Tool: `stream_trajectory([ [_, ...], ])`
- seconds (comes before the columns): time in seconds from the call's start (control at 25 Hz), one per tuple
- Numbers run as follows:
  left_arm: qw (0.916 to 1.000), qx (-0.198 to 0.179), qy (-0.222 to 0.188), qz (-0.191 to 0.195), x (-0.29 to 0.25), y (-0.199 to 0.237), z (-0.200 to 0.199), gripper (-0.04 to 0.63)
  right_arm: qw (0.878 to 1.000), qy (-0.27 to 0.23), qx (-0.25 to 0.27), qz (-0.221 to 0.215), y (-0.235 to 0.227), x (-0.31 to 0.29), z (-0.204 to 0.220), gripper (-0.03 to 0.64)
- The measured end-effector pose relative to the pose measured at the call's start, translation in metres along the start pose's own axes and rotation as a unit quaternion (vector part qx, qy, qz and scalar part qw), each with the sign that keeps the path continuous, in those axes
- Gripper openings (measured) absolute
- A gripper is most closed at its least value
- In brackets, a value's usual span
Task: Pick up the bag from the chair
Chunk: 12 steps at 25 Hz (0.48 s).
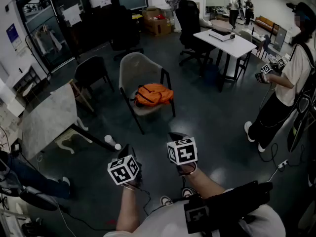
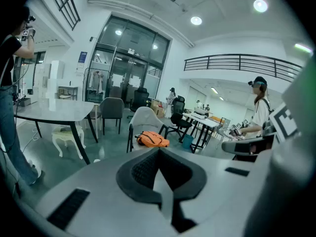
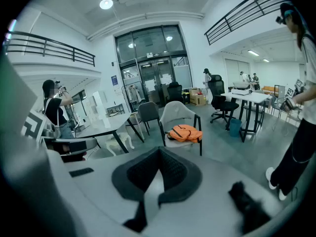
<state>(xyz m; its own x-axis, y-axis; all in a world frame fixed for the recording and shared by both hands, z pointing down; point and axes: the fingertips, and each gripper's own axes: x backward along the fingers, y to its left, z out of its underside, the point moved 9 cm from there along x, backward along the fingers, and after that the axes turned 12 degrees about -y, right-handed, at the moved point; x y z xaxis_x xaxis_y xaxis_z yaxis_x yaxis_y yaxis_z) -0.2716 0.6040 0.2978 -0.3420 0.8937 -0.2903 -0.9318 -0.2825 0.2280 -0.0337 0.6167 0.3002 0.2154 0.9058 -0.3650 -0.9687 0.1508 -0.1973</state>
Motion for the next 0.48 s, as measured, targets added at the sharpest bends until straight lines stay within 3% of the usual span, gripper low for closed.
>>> stream_trajectory([
  [0.28,1.0,-0.007,-0.001,0.004,0.001,0.011,-0.008,0.012,1.0,0.001,0.001,0.002,0.012,-0.005,-0.002,0.031],
  [0.48,0.9998,-0.012,-0.001,0.014,0.001,0.022,-0.01,0.012,1.0,-0.008,-0.025,0.01,0.02,-0.013,0.0,0.032],
])
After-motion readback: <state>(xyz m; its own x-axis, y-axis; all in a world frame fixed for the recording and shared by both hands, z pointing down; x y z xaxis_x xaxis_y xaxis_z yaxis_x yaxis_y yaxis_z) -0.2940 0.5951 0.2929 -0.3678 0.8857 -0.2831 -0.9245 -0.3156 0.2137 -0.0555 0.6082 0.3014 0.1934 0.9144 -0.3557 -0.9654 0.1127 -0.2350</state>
